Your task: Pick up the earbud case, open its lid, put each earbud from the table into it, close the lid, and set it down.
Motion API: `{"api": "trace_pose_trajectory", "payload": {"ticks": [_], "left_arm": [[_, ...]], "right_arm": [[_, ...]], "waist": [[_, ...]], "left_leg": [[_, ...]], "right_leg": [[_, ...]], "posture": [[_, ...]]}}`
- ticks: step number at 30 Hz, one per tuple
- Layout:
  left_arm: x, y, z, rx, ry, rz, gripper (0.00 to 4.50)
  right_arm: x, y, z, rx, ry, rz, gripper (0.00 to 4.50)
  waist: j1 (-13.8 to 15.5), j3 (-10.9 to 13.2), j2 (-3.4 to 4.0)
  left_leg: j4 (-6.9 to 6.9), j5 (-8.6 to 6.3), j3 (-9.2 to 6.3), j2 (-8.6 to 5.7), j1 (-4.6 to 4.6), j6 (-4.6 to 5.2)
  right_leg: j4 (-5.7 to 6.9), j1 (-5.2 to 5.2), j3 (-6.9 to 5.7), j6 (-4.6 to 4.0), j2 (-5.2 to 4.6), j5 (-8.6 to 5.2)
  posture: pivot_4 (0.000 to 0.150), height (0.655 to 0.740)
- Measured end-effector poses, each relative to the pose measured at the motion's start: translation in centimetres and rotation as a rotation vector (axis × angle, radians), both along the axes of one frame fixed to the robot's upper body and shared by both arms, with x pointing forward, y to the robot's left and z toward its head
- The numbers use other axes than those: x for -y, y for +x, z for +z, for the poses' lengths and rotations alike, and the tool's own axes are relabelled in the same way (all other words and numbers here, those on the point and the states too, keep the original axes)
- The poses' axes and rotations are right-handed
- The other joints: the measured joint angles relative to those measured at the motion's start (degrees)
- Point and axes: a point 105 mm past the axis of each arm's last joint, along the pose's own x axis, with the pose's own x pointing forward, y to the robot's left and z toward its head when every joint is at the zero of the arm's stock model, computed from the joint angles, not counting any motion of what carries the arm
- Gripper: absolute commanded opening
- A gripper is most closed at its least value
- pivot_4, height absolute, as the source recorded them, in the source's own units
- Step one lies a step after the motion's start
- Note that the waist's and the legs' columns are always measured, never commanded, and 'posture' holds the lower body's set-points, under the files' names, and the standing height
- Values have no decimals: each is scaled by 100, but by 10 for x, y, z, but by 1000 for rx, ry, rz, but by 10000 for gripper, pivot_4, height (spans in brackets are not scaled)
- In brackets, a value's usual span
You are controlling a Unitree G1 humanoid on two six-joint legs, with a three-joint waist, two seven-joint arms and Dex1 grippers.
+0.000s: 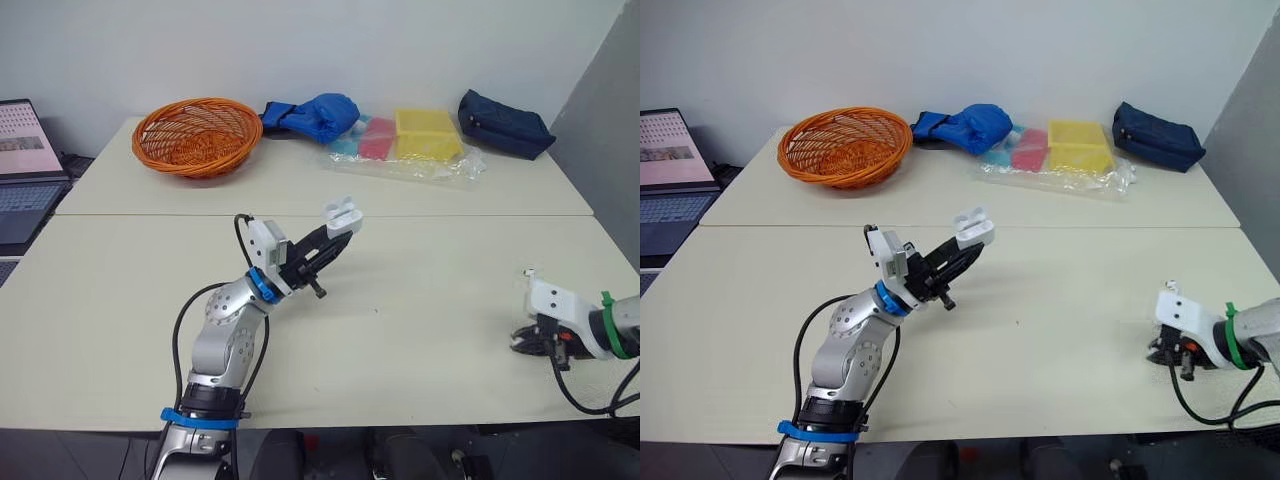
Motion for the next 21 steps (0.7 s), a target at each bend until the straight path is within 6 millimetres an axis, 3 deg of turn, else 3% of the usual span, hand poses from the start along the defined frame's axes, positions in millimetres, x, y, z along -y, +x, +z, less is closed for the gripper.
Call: {"api": "trace_pose_trajectory", "payload": {"ticks": [4, 14, 21], "left_arm": [[0, -1, 0, 0, 1, 3, 7427], [2, -7, 3, 6, 15, 1, 7427], [2, -10, 3, 9, 16, -2, 7427]], "right_arm": [[22, -13, -4, -75, -79, -15, 4113], [58, -13, -5, -64, -199, -27, 4113], [58, -9, -6, -52, -187, -31, 4113]], "waist": [[-2, 0, 1], [-4, -1, 1], [-14, -3, -6]], "left_leg": [[2, 0, 2, 0, 2, 0], [6, 0, 3, -5, 6, 0], [10, 0, 2, -3, 9, 0]], "right_leg": [[0, 1, 0, 1, -2, 0], [2, 5, 2, 1, -6, 1], [2, 9, 3, 6, -5, 4]], "posture": [[1500, 7400], [1500, 7400], [1500, 7400]]}}
